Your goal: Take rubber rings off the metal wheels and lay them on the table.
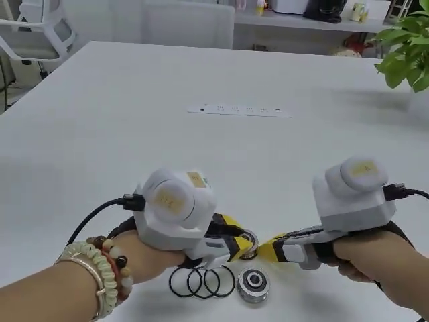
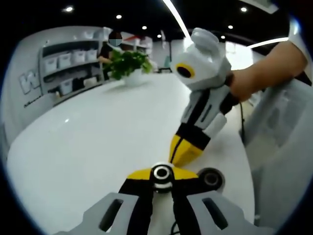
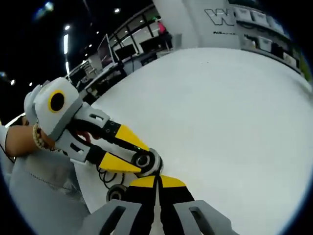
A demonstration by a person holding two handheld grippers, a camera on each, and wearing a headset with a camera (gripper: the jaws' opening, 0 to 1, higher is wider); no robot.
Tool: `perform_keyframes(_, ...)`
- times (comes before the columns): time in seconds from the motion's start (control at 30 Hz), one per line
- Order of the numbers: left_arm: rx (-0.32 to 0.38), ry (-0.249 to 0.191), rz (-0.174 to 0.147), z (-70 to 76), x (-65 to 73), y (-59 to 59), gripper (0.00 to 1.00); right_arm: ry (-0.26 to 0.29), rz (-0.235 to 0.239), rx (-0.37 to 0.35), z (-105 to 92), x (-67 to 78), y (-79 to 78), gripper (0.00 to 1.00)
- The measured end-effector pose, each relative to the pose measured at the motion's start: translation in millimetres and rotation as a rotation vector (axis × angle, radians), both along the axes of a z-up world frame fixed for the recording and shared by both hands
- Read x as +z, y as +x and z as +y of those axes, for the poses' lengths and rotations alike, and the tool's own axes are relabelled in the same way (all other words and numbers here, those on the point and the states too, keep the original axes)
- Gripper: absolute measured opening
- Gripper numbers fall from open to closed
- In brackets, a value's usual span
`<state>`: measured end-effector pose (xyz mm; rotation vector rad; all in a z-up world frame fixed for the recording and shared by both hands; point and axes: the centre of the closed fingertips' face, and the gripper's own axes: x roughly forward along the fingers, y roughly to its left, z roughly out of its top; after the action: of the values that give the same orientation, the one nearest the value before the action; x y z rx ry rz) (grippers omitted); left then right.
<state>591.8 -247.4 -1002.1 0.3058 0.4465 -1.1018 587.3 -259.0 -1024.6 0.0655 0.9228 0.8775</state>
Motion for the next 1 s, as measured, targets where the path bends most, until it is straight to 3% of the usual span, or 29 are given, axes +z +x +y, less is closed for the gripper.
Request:
perform_keyframes(0.13, 0.000, 0.001, -0.003, 1.0, -0.1, 0.8, 0.15, 0.067, 0.050, -0.096, -3.4, 5.0, 6.1, 0.00)
perform_keyframes(0.17, -0.001, 0.001, -0.002, 1.4, 0.0, 0.7, 0.14, 0.110, 0.047, -0.128, -2.8, 9.8, 11.4, 0.00)
perform_keyframes(0.23, 0.000, 0.001, -0.002, 1.6, 0.0, 0.7, 0.14, 0.172, 0.088, -0.158, -1.0, 16.3, 11.3, 0.00)
perform_keyframes(0.27, 0.000, 0.002, -0.003, 1.6, 0.0, 0.7, 0.14, 0.180, 0.102, -0.161, -0.2, 16.6, 9.8, 0.00)
perform_keyframes(0.3, 0.000, 0.003, -0.003, 1.6, 0.0, 0.7, 0.14, 0.153, 0.087, -0.144, -1.1, 13.7, 8.6, 0.00)
perform_keyframes(0.47, 0.000, 0.004, -0.006, 1.8, 0.0, 0.6, 0.14, 0.121, 0.044, -0.119, 2.8, 16.4, 9.1, 0.00)
perform_keyframes(1.0, -0.002, 0.008, -0.010, 2.1, 0.1, 1.0, 0.14, 0.133, 0.034, -0.093, 12.2, 24.2, 1.3, 0.00)
